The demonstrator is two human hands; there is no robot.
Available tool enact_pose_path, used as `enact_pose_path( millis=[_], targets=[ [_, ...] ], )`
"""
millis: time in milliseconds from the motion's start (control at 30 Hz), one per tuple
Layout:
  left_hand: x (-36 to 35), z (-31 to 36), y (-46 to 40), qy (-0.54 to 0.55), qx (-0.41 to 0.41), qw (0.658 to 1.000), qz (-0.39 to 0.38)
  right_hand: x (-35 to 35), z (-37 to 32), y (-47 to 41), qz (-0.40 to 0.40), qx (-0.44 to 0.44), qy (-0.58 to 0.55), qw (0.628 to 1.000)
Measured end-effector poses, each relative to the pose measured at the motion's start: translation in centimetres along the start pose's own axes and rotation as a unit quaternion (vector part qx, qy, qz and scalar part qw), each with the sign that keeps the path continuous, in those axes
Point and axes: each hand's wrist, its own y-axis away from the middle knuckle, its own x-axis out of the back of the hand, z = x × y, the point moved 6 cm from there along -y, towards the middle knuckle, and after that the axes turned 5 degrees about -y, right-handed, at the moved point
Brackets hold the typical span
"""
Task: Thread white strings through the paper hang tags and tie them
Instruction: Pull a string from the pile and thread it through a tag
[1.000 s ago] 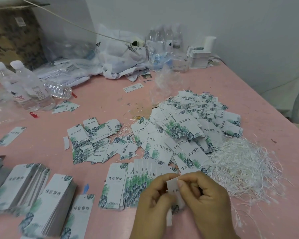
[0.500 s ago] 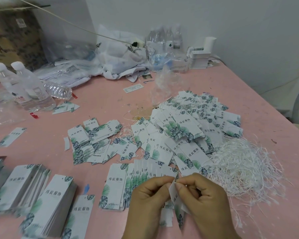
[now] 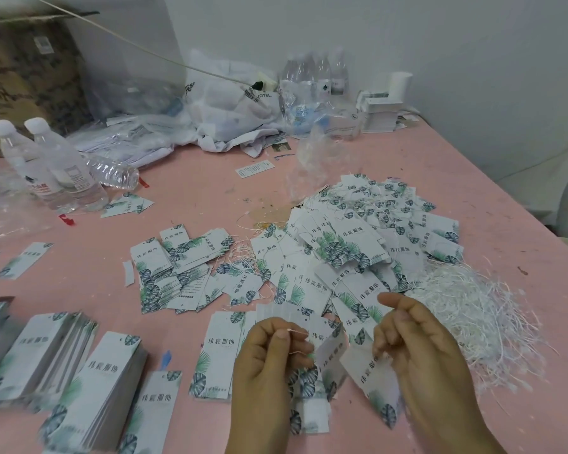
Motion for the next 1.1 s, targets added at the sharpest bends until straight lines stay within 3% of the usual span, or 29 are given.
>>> enact_pose_path(
  millis=[133,233,300,367,633,900,1100],
  targets=[
    [-0.1,0.4,-0.2,0.136,0.033,0.99,0.008,0.2,-0.9,0.2,0.031,0.085,0.148,0.985],
    [0.0,0.6,-0.4,0.208,0.06,0.976,0.007,0.0,-1.2,0.2,0.028,0.076,0.167,0.983],
    [0.0,0.8,-0.4,0.241,0.079,0.967,0.008,-0.3,-0.5,-0.1,-0.003,-0.012,0.018,1.0],
    [0.2,0.8,-0.5,0.257,0.089,0.962,0.013,-0.9,0.5,-0.3,-0.031,-0.11,-0.142,0.983],
    [0.8,1.0,-1.0,0.266,0.068,0.961,0.03,-1.6,1.5,-0.1,-0.066,-0.247,-0.329,0.909],
    [1.7,0.6,-1.4,0.22,0.047,0.973,0.049,-1.9,1.7,0.2,-0.051,-0.231,-0.248,0.939],
    [1.0,0.7,-0.7,0.116,0.005,0.993,0.004,-1.7,1.5,0.3,-0.048,-0.157,-0.16,0.973]
  ],
)
